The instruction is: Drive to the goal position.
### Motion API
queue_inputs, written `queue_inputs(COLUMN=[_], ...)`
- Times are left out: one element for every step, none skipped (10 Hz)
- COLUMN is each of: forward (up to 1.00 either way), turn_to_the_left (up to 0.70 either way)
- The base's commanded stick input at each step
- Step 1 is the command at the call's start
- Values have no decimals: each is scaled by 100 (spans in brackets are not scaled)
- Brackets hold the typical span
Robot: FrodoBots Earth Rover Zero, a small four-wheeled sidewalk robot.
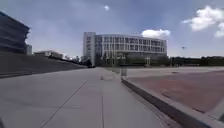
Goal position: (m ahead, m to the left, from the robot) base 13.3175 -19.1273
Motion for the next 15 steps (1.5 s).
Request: queue_inputs(forward=[70, 70, 70, 70, 70, 70, 70, 70, 70, 70, 70, 70, 70, 70, 70], turn_to_the_left=[12, 35, 35, 0, 0, 0, 0, 0, 0, 0, 0, 0, 0, 0, 0])
